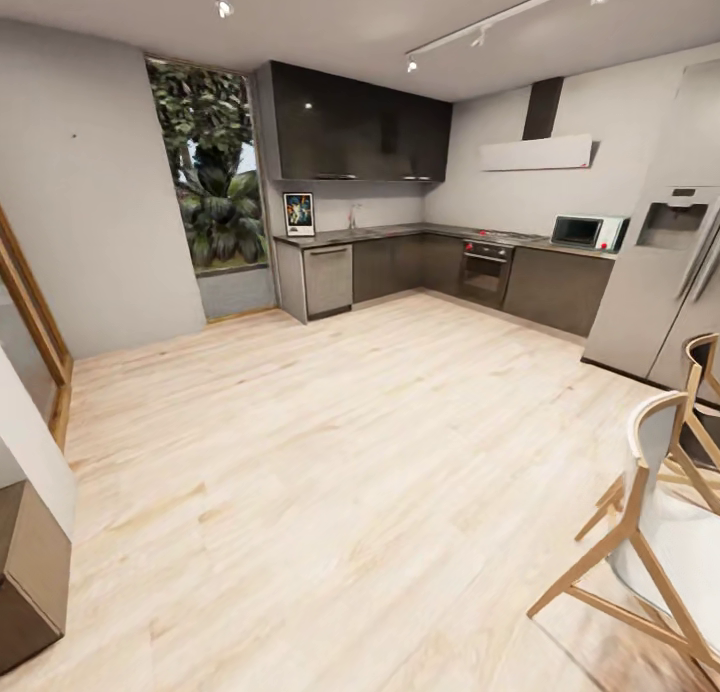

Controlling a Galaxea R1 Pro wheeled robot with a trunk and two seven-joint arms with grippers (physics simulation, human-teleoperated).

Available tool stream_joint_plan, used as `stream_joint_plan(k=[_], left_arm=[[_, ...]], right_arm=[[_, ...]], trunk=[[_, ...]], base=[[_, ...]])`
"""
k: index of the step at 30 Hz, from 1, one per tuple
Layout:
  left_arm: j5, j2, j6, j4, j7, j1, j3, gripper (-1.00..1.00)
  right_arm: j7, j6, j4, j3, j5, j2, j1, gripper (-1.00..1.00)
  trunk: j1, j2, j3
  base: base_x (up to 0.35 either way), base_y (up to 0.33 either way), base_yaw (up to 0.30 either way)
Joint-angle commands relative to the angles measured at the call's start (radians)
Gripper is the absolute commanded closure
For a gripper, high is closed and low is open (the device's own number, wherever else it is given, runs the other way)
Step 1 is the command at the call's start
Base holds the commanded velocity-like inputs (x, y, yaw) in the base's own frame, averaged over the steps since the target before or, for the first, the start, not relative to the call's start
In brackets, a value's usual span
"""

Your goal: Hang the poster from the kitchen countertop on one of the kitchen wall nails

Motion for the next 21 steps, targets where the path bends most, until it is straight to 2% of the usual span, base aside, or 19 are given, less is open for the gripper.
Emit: stream_joint_plan(k=[1, 14, 21], left_arm=[[0.0, 0.0, -0.002, -0.001, 0.0, 0.0, 0.001, -1.0], [0.0, 0.0, -0.002, -0.001, 0.0, 0.0, 0.001, -1.0], [0.0, 0.0, -0.002, -0.001, 0.0, 0.0, 0.001, -1.0]], right_arm=[[0.0, -0.003, 0.001, 0.001, 0.001, 0.0, 0.0, -1.0], [0.0, -0.004, 0.001, 0.0, 0.001, 0.0, 0.0, -1.0], [0.0, -0.005, 0.001, 0.001, 0.001, 0.0, 0.0, -1.0]], trunk=[[0.001, 0.0, -0.001], [0.001, 0.0, -0.001], [0.001, 0.0, -0.001]], base=[[0.301, 0.217, 0.0], [0.301, 0.214, 0.0], [0.314, 0.151, 0.0]])
